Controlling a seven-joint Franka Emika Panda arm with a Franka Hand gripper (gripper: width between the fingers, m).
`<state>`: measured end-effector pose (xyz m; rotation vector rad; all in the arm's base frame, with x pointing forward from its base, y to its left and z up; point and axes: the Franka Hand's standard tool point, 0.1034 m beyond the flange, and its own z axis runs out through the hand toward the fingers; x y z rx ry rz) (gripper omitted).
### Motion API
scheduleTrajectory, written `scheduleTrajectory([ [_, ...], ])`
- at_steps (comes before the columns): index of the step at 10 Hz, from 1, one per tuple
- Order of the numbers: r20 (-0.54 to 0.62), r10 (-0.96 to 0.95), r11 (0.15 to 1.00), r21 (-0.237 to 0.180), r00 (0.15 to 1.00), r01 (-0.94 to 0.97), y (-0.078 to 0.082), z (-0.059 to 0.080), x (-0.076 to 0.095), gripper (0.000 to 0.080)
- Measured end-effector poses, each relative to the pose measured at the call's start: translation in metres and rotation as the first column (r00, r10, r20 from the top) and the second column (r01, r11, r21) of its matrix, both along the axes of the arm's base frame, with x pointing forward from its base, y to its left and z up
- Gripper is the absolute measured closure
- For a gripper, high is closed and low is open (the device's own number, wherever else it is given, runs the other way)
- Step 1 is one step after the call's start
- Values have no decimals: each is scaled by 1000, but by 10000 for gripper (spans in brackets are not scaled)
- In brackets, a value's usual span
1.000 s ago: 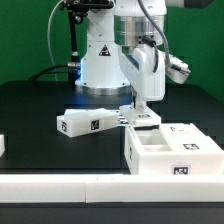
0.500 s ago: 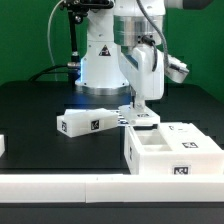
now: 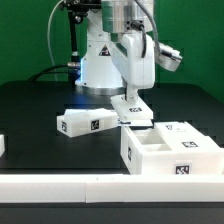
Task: Assemble cabinet
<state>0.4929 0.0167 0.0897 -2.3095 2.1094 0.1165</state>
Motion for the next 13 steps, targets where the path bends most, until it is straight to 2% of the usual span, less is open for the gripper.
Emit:
scheduleTrajectory([
  [9, -7, -22, 1000, -10, 1000, 22, 0, -4, -1, 732],
  [11, -49, 2, 1000, 29, 999, -1, 0, 0, -11, 732],
  [13, -73, 17, 999, 42, 997, -14, -2, -1, -19, 732],
])
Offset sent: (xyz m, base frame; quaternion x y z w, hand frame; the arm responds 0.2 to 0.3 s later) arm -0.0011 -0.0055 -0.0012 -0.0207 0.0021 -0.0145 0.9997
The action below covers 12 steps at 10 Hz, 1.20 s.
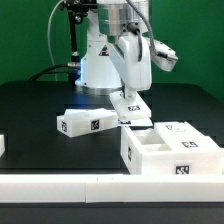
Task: Assemble cabinet
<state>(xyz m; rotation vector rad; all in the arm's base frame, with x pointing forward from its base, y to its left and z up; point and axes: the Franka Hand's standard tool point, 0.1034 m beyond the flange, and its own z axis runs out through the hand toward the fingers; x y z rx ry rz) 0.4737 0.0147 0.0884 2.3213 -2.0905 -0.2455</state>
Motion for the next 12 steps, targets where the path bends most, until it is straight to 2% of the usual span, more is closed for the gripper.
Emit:
scheduleTrajectory([
  [2, -9, 6, 1000, -3, 1000, -6, 0, -4, -5, 732],
  [5, -20, 52, 999, -12, 998, -52, 9, -9, -9, 732],
  [12, -32, 48, 998, -27, 998, -49, 8, -15, -10, 732],
])
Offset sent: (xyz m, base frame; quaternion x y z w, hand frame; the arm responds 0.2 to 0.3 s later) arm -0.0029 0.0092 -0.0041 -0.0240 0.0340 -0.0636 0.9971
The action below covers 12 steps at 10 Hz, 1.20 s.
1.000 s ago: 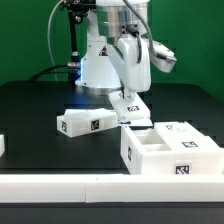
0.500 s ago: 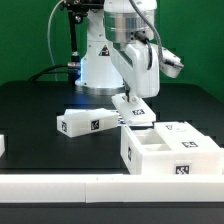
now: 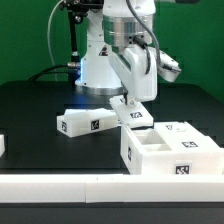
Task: Assemble cabinet
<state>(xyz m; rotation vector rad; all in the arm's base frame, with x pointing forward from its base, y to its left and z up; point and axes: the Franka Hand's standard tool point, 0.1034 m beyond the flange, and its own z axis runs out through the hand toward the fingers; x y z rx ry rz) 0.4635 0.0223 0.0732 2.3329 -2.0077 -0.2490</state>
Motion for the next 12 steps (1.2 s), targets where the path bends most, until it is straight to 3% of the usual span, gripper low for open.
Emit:
scheduleTrajectory([
  [9, 14, 4, 1000, -11, 1000, -4, 1, 1, 12, 732],
  [12, 15, -33, 999, -34, 999, 34, 4, -4, 20, 732],
])
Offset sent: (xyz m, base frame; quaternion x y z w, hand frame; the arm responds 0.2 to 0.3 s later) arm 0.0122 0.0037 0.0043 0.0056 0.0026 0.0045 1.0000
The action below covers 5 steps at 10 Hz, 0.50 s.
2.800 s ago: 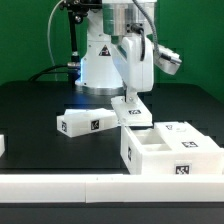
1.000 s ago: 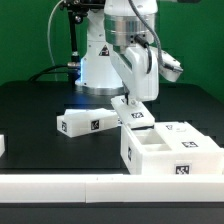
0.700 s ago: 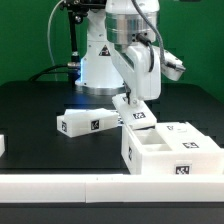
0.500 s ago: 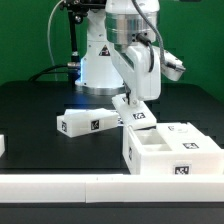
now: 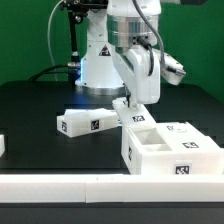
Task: Assemble cabinet
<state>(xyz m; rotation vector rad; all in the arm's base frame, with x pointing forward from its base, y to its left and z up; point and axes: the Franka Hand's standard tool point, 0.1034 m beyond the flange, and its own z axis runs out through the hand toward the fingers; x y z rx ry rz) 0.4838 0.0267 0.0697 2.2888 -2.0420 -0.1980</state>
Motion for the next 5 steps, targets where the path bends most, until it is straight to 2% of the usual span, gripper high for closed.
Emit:
scheduleTrajectory([
  [3, 30, 0, 999, -37, 1000, 2, 6, -8, 13, 732],
  [4, 81, 52, 997, -60, 995, -48, 3, -9, 19, 732],
  [5, 85, 52, 997, -60, 995, -47, 3, -8, 19, 732],
])
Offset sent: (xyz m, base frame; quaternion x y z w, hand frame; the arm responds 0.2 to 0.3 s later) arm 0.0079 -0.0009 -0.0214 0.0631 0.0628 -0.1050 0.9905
